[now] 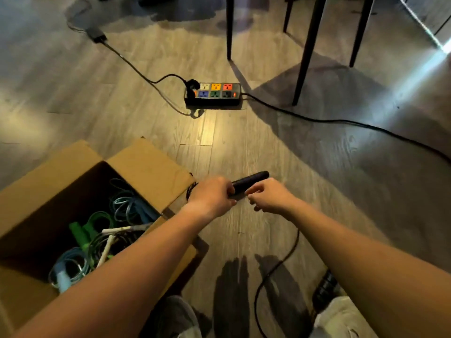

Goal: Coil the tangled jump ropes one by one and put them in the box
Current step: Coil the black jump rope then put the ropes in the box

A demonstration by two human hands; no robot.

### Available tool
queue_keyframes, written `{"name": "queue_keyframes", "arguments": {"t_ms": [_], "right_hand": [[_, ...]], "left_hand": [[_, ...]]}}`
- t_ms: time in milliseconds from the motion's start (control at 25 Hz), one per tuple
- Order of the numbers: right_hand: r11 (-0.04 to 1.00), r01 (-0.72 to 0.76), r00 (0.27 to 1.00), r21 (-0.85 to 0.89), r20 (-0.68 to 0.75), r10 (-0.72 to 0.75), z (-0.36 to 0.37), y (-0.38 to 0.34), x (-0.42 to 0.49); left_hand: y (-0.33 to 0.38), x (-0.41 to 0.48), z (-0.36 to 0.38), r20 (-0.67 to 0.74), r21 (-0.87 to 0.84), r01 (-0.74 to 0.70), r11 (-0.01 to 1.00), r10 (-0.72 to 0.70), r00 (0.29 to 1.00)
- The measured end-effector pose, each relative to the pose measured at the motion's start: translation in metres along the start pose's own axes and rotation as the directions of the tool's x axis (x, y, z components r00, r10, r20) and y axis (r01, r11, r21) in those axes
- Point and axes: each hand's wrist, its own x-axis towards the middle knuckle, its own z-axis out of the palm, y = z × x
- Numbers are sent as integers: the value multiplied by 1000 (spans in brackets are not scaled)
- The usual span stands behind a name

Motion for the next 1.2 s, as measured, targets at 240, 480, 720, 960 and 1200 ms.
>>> {"name": "queue_keyframes", "arguments": {"t_ms": [240,480,720,960,1200], "right_hand": [[999,-28,999,-23,-40,27,8,55,39],[993,43,995,-106,-82,-52,8,85,75],[846,112,990,-521,-12,-138,-17,71,52],[869,141,990,-475,56,-130,-102,-11,-48],[948,282,939,148,-246,-241,-173,-90,-189]], "left_hand": [[-5,76,74,60,60,5,998,-9,998],[-22,113,104,115,153,13,988,-31,993],[7,90,68,271,-9,-194,981,189,944],[63,40,-63,3,-25,-406,913,406,914],[161,-58,-206,-486,37,-528,848,477,732]]}}
